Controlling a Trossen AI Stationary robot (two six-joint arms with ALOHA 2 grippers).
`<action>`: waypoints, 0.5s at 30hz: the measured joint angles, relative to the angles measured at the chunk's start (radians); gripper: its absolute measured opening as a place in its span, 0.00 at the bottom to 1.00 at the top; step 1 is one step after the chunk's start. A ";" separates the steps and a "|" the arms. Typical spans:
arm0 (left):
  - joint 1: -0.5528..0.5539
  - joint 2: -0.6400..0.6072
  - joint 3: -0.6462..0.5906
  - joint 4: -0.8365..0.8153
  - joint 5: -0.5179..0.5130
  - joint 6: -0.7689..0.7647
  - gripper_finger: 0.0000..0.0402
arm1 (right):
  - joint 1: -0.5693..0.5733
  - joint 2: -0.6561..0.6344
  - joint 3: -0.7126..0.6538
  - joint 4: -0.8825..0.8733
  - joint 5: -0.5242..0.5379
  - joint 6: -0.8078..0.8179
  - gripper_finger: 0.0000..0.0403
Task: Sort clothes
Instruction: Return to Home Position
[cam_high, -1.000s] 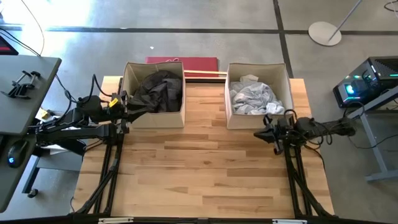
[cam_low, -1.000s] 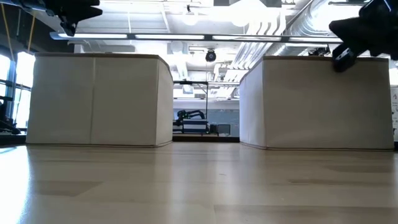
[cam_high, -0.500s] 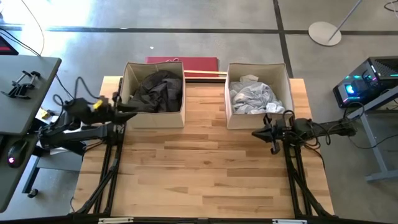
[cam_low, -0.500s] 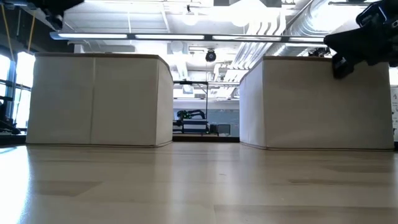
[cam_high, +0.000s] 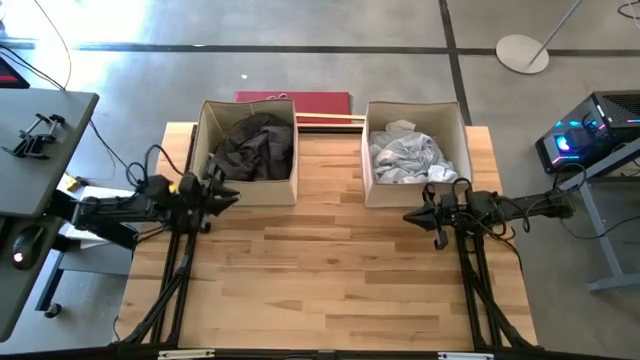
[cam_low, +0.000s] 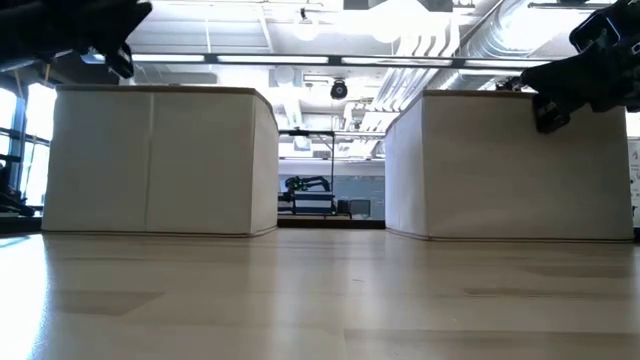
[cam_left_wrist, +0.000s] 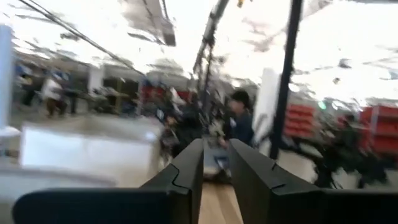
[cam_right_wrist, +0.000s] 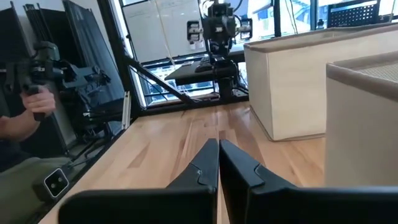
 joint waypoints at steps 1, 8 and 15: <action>-0.021 -0.008 -0.011 -0.020 0.000 0.007 0.16 | 0.000 0.001 0.000 0.000 0.000 0.000 0.00; -0.154 -0.055 -0.075 -0.031 -0.080 0.071 0.09 | 0.000 0.001 0.000 0.000 0.000 0.000 0.00; -0.201 -0.045 -0.087 -0.181 -0.254 0.157 0.05 | 0.000 0.001 0.000 0.000 0.000 0.000 0.00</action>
